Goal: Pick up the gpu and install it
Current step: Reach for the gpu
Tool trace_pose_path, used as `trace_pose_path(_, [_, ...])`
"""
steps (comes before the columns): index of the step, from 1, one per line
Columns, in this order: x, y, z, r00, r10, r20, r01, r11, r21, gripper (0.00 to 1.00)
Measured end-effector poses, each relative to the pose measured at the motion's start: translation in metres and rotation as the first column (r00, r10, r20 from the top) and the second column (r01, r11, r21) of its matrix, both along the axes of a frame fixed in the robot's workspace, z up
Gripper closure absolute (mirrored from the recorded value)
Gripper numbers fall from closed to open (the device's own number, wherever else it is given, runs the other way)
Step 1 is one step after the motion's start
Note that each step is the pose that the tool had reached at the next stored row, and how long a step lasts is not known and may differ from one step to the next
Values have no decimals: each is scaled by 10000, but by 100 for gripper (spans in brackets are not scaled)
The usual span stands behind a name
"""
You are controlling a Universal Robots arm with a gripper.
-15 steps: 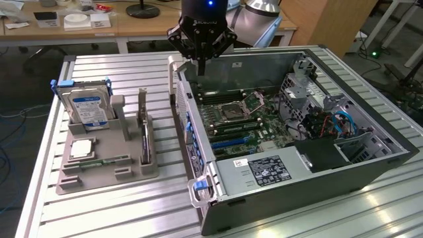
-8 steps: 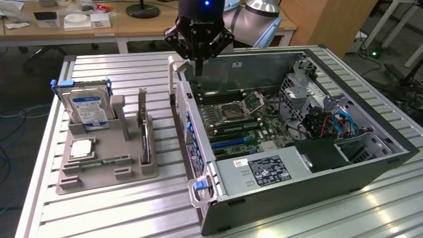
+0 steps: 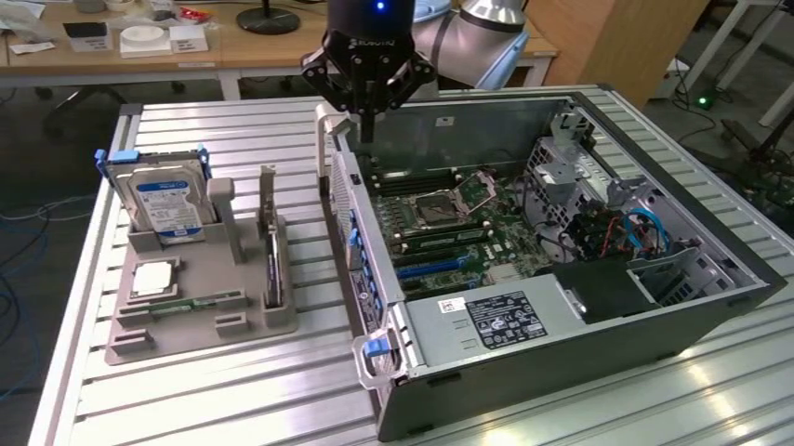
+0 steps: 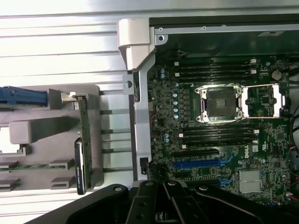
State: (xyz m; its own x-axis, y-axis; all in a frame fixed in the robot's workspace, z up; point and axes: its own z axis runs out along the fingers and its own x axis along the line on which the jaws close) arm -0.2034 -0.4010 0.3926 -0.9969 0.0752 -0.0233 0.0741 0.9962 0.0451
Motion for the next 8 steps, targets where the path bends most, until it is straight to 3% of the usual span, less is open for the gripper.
trace_pose_path(8, [-67, -4, -1, 10000, 0, 0, 0, 10000, 0, 90])
